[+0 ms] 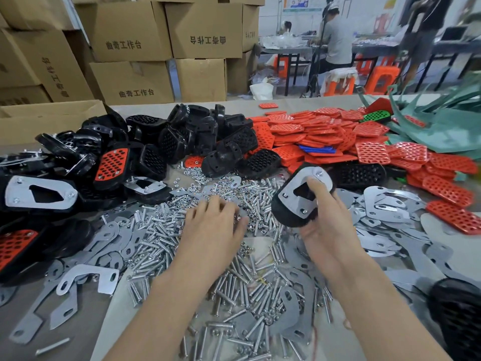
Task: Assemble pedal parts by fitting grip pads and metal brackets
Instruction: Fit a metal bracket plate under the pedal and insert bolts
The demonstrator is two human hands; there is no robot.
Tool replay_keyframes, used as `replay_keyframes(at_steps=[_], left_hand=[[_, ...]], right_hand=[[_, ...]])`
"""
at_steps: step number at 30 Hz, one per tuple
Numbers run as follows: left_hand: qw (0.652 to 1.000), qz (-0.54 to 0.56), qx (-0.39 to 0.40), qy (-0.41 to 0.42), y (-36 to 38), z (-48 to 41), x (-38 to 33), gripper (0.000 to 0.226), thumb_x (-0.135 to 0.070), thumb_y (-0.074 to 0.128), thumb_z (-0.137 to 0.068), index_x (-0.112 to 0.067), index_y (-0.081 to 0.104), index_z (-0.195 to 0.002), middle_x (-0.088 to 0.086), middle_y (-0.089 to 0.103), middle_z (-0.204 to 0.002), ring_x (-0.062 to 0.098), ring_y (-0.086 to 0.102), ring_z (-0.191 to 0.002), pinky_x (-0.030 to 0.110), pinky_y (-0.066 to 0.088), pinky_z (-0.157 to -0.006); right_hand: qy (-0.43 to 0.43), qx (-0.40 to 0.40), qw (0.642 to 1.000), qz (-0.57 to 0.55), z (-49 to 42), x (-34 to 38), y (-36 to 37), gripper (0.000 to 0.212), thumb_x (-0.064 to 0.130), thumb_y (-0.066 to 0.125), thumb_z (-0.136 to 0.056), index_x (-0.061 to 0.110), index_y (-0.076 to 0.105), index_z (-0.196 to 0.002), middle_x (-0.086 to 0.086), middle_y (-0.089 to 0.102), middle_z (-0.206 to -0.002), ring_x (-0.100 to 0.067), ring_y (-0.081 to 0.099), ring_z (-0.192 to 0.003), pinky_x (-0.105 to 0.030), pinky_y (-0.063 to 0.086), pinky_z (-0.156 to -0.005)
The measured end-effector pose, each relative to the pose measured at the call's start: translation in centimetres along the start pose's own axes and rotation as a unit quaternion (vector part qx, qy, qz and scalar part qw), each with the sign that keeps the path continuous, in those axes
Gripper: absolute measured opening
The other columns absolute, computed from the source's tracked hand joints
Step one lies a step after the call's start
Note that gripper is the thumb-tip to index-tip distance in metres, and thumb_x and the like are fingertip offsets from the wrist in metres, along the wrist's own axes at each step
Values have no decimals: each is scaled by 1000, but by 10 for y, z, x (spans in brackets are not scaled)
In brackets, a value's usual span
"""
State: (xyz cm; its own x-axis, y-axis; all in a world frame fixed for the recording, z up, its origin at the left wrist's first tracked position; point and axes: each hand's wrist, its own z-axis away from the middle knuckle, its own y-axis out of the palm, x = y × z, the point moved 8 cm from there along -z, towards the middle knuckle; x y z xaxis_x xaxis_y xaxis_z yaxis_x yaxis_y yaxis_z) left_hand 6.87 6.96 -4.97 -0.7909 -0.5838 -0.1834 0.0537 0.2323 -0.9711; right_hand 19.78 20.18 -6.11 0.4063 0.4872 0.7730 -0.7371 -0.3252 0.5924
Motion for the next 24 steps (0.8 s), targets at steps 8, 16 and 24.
replay_keyframes(at_steps=[8, 16, 24], left_hand=[[998, 6, 16, 62, 2, 0, -14, 60, -62, 17, -94, -36, 49, -138, -13, 47, -124, 13, 39, -119, 37, 28, -105], [996, 57, -9, 65, 0, -2, -19, 29, -45, 41, -104, -33, 57, -125, -19, 41, -110, 10, 42, -116, 32, 28, -102], [995, 58, -47, 70, -3, -1, -18, 23, -39, 42, -104, -27, 56, -119, -13, 50, -117, 9, 43, -112, 28, 28, -97]], right_hand=[[49, 149, 982, -101, 3, -3, 21, 27, -6, 48, -88, 2, 71, -101, -17, 75, -111, -29, 74, -98, -41, 60, -95], [27, 205, 972, -114, 5, -3, 32, 43, -7, 60, -75, -3, 64, -118, -22, 73, -117, -32, 73, -107, -43, 62, -89], [38, 168, 980, -101, 5, -7, 28, 45, -13, 54, -88, -3, 60, -131, -23, 73, -122, -31, 75, -105, -41, 64, -84]])
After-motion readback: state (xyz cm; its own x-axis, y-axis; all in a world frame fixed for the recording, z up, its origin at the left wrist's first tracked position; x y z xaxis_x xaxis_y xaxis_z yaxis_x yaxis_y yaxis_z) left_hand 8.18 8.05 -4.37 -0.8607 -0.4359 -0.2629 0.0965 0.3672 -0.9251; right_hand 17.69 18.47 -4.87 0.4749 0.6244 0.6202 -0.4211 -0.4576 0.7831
